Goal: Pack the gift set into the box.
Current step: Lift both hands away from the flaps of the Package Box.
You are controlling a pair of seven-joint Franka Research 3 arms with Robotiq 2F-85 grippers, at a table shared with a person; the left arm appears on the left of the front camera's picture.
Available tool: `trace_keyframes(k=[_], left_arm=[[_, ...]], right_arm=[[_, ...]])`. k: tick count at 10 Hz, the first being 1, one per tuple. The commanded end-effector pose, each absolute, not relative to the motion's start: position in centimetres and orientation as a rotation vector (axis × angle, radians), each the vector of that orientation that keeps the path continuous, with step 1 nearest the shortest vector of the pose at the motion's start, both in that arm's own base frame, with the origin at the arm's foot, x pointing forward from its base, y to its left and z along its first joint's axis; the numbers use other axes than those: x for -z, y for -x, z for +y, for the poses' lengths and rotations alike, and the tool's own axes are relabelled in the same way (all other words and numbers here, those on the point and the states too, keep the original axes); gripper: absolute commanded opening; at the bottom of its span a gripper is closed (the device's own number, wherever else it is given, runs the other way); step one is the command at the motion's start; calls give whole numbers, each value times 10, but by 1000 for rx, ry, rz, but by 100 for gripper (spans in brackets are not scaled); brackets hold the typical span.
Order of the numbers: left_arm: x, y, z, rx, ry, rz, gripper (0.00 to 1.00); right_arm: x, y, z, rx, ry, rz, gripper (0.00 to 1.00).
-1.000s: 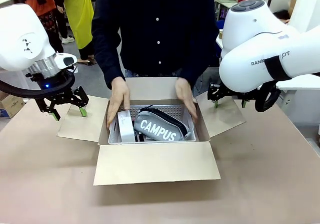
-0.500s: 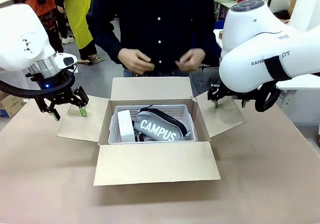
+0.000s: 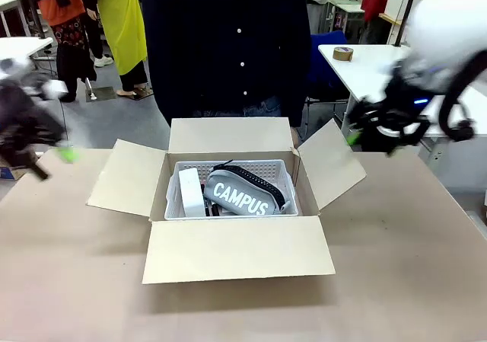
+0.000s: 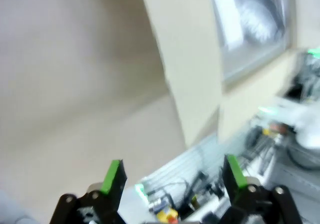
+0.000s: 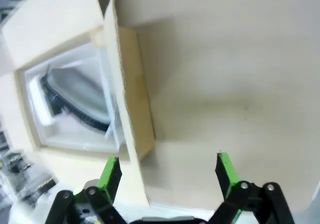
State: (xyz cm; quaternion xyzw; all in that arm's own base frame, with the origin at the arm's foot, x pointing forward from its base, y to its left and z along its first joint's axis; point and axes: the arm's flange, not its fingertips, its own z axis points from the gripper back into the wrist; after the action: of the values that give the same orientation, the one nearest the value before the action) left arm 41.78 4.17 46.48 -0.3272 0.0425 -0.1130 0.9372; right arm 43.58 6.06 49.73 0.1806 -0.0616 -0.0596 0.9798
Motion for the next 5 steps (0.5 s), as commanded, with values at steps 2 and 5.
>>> trace_keyframes(k=[2, 5], left_arm=[[-415, -437, 138, 405, 1560, 261, 100], [-409, -401, 153, 348, 1164, 77, 100]], right_arm=[[-455, -417, -94, 167, -1165, 159, 100], [-463, -384, -111, 116, -904, -49, 100]])
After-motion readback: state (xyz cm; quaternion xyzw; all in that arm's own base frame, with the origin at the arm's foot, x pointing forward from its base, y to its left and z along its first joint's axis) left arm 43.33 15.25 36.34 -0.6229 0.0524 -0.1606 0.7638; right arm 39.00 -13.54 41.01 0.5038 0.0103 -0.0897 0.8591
